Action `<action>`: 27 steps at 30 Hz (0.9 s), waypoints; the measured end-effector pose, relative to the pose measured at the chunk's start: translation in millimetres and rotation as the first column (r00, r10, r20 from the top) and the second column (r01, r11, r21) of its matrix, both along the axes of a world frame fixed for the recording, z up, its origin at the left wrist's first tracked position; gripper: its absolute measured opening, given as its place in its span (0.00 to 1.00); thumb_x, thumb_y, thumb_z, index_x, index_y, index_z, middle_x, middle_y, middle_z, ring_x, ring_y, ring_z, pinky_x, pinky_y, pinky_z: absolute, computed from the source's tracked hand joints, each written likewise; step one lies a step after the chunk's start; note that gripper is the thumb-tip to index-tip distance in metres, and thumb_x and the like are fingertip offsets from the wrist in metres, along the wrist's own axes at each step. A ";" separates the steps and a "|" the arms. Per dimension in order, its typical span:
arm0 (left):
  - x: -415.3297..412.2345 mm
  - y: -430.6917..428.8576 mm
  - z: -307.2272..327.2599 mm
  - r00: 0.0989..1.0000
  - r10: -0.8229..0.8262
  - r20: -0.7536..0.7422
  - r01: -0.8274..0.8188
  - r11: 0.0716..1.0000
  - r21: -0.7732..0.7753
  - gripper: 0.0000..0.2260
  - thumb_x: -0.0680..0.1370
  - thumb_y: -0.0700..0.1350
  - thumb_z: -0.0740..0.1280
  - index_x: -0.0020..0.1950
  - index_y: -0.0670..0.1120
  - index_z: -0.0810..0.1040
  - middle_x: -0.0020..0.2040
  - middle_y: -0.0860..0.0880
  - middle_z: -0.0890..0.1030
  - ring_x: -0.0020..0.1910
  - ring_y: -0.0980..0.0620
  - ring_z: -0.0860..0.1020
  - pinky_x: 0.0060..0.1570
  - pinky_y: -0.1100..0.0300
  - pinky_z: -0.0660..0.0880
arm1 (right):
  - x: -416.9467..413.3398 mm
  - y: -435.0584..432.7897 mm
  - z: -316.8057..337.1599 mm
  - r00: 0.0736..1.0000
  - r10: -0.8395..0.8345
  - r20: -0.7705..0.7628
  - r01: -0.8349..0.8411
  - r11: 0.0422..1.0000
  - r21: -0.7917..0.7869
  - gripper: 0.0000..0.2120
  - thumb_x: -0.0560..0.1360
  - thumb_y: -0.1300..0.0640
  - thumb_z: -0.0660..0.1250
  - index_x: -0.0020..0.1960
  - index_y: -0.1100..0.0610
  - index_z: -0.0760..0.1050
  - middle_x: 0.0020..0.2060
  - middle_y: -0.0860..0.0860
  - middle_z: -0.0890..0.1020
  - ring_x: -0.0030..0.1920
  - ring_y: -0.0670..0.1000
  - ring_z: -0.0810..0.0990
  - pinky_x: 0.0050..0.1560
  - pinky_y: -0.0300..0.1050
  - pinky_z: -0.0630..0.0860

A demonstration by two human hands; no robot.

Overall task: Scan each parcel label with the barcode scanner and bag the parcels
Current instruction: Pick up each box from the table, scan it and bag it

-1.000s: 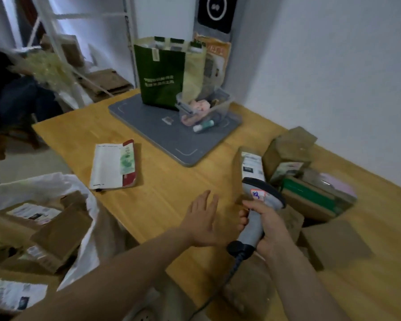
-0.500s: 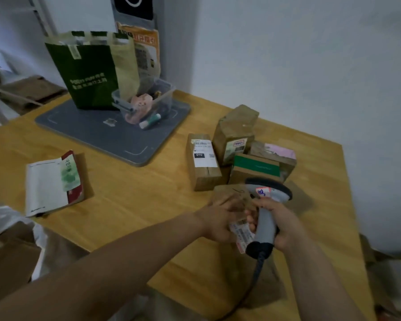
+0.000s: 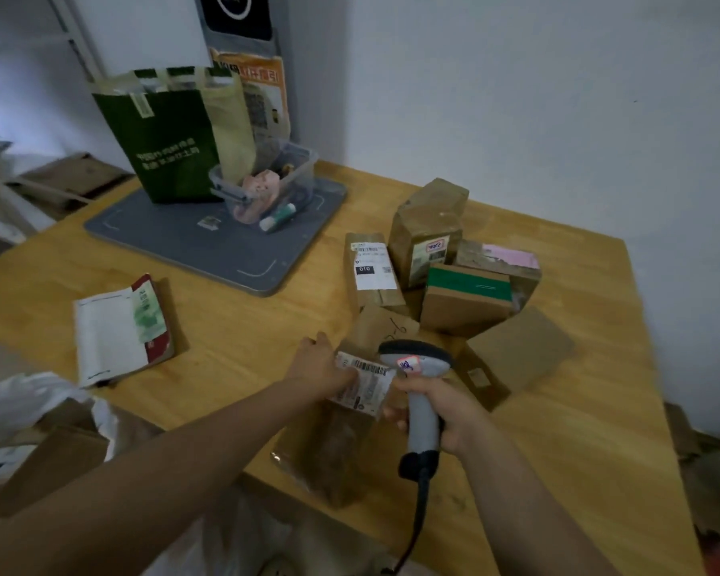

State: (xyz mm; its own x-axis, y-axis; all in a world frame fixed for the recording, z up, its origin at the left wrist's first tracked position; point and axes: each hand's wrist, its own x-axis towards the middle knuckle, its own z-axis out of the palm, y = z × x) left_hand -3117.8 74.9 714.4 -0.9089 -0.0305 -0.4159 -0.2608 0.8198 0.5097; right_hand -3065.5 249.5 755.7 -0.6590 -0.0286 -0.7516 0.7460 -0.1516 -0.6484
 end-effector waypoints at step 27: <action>74.8 -153.1 87.1 0.907 -0.018 -0.422 -0.286 0.707 -0.647 0.51 0.66 0.55 0.75 0.78 0.42 0.47 0.73 0.43 0.57 0.72 0.45 0.59 0.72 0.55 0.57 | -9.5 -121.3 71.6 0.437 0.787 -0.434 -0.539 0.616 0.575 0.02 0.71 0.64 0.68 0.41 0.59 0.75 0.30 0.54 0.78 0.29 0.50 0.75 0.32 0.42 0.74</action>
State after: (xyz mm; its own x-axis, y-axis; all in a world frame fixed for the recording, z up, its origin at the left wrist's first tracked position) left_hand -3043.0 -78.1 801.4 -0.9441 -0.2990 0.1387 -0.3134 0.9447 -0.0967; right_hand -3075.0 128.2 827.3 -0.8141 -0.5235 -0.2514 -0.0591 0.5054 -0.8609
